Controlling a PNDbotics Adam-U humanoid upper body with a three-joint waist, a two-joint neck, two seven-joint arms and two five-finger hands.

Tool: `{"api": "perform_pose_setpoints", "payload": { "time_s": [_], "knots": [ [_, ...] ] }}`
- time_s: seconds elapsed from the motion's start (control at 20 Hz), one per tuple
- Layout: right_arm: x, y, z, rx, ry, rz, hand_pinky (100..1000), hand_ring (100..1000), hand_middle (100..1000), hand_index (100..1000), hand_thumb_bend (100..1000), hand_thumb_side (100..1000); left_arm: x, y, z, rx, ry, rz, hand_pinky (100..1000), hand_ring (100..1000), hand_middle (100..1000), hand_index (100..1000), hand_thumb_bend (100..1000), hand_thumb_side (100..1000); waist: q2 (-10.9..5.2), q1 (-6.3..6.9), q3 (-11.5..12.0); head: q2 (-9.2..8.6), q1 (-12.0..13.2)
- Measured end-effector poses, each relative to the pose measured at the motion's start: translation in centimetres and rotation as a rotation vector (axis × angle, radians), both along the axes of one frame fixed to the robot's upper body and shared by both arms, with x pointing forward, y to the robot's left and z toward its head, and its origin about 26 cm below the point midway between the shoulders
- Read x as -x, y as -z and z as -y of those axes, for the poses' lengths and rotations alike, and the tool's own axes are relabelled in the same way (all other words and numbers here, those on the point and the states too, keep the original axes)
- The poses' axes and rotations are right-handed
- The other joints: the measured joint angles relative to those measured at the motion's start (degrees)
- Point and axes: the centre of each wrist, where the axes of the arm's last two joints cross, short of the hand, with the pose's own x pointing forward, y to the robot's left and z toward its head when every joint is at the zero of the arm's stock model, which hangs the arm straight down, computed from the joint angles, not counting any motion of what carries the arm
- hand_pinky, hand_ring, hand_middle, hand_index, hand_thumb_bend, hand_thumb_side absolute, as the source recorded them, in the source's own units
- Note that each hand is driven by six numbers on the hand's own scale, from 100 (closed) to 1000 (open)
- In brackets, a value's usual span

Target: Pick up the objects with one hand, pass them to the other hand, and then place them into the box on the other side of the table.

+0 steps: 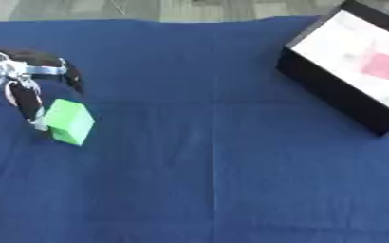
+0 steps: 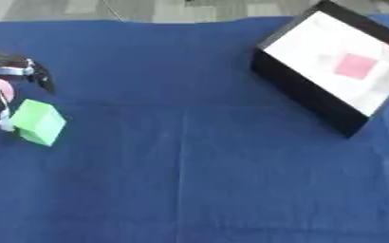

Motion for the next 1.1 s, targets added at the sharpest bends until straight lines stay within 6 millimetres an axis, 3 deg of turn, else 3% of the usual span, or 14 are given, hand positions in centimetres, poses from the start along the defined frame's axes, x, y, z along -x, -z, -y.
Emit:
{"api": "perform_pose_setpoints", "payload": {
  "time_s": [0.55,1.1],
  "knots": [
    [-0.03,0.30,0.08,-0.003,0.006,-0.006,905,1000,813,851,100,390,-0.21,0.54,-0.11,-0.020,-0.011,-0.005,778,768,666,689,816,100,0.01,0.00,0.0,0.00,0.3],
    [0.07,0.62,0.26,-0.004,0.015,-0.013,906,1000,813,851,100,386,-0.10,0.01,-0.11,0.009,-0.015,-0.005,651,662,542,530,520,100,0.01,0.00,0.1,0.05,0.5]
  ]
}}
